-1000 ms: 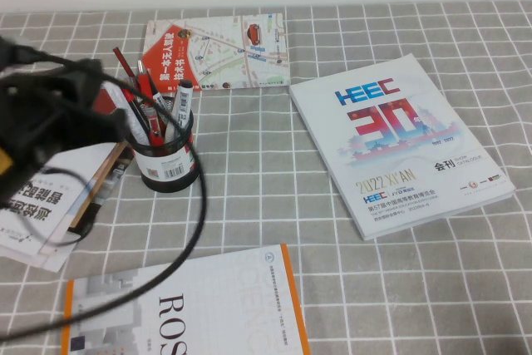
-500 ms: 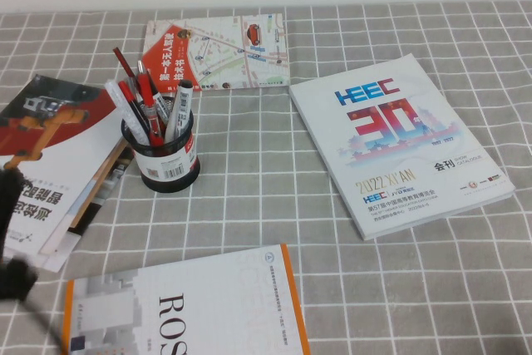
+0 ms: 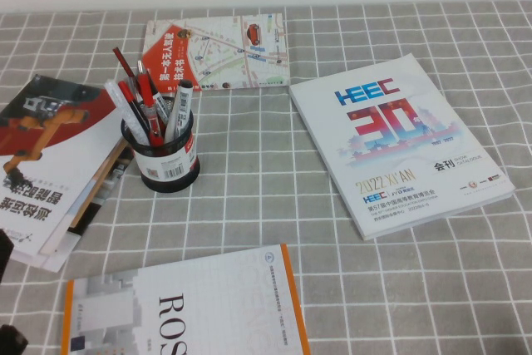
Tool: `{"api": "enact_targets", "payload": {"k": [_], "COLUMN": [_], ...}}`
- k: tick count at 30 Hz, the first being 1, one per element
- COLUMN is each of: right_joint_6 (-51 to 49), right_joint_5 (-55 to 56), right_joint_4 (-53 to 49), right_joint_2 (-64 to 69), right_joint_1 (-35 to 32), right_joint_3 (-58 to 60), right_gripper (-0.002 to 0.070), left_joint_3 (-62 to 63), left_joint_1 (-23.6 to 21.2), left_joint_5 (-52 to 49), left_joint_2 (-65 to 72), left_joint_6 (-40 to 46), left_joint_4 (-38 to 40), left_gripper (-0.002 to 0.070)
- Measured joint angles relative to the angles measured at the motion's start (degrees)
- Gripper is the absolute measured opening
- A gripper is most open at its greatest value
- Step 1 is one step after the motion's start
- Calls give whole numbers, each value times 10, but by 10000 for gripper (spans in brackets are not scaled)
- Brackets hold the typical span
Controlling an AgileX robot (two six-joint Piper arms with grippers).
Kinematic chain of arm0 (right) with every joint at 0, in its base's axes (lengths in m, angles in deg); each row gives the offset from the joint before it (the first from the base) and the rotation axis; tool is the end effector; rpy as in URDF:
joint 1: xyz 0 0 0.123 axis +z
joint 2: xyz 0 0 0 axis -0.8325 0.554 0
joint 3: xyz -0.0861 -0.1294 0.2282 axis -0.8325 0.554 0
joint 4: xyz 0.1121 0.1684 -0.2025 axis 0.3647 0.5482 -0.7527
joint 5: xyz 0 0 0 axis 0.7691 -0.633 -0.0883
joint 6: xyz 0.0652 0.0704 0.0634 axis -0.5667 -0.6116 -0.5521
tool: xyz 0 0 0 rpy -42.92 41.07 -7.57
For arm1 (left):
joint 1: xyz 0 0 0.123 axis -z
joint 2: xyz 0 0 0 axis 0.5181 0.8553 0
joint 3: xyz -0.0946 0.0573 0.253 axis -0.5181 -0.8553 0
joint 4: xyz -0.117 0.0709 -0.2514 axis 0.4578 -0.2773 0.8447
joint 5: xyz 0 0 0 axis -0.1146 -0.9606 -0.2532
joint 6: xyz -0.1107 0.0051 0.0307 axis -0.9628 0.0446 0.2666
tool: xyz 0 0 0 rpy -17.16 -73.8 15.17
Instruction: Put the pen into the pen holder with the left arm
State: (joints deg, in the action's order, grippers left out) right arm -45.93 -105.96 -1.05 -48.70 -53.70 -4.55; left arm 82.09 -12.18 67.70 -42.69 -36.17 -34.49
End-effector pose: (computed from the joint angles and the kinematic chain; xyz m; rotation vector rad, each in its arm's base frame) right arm 0.1177 0.0107 0.1609 0.0568 1.8986 0.1696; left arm 0.1386 -0.0457 0.2516 0.1227 1.6955 -0.3633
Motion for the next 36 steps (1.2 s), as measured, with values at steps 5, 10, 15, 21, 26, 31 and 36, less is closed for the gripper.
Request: {"api": "enact_targets", "payload": {"k": [5, 10, 15, 21, 26, 31, 36], "right_joint_6": [0, 0, 0, 0, 0, 0, 0], "right_joint_5": [0, 0, 0, 0, 0, 0, 0], "right_joint_4": [0, 0, 1, 5, 8, 10, 12], "right_joint_2": [0, 0, 0, 0, 0, 0, 0], "right_joint_1": [0, 0, 0, 0, 0, 0, 0], "right_joint_3": [0, 0, 0, 0, 0, 0, 0], "right_gripper": [-15, -15, -15, -15, -15, -15, -15], "left_joint_3": [-1, -36, -96, -142, -145, -145, -145], "left_joint_1": [0, -12, -81, -152, -165, -166, -166], "left_joint_5": [-22, -24, -2, 0, -29, -91, -126], "left_joint_2": [0, -6, -64, -149, -160, -161, -161], "left_joint_6": [0, 6, 35, 85, 175, 212, 222], "left_joint_4": [-1, 0, 33, 83, 136, 137, 131], "left_gripper": [0, 0, 0, 0, 0, 0, 0]}}
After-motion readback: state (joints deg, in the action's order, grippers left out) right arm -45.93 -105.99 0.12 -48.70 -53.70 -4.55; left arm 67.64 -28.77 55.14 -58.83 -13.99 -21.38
